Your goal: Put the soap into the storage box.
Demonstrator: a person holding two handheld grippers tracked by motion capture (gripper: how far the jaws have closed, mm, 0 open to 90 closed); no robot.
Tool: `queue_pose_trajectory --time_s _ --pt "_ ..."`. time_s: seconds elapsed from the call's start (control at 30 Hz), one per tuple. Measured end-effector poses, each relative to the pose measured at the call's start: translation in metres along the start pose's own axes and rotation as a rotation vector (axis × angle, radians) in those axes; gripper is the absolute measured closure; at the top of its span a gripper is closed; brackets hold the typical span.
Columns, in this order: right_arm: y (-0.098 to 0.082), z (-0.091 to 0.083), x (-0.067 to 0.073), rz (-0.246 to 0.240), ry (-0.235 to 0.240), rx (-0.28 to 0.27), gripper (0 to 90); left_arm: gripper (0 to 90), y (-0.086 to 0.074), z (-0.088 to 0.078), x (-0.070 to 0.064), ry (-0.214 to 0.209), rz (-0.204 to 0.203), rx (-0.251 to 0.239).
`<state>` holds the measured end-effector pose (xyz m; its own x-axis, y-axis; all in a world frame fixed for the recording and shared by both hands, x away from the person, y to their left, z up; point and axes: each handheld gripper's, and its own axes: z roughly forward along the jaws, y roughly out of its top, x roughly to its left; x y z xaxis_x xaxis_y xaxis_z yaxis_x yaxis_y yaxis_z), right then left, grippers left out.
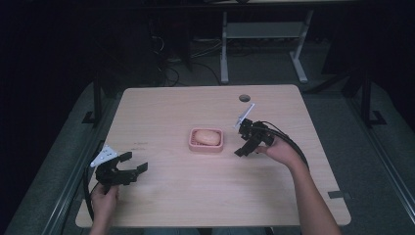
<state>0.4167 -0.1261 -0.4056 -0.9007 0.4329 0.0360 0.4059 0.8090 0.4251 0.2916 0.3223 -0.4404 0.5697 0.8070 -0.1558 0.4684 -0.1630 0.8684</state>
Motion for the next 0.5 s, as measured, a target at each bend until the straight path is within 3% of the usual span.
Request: queue_pose_trajectory --time_s 0.2,0.5 --pt "-0.006 -0.001 0.0 0.01 -0.001 0.017 23.8 14.2 0.0 0.0 0.0 0.0 0.0 0.0" --pt "-0.016 -0.002 0.004 0.014 -0.002 -0.006 23.8 14.2 0.0 0.001 0.0 -0.002 -0.002 0.001"
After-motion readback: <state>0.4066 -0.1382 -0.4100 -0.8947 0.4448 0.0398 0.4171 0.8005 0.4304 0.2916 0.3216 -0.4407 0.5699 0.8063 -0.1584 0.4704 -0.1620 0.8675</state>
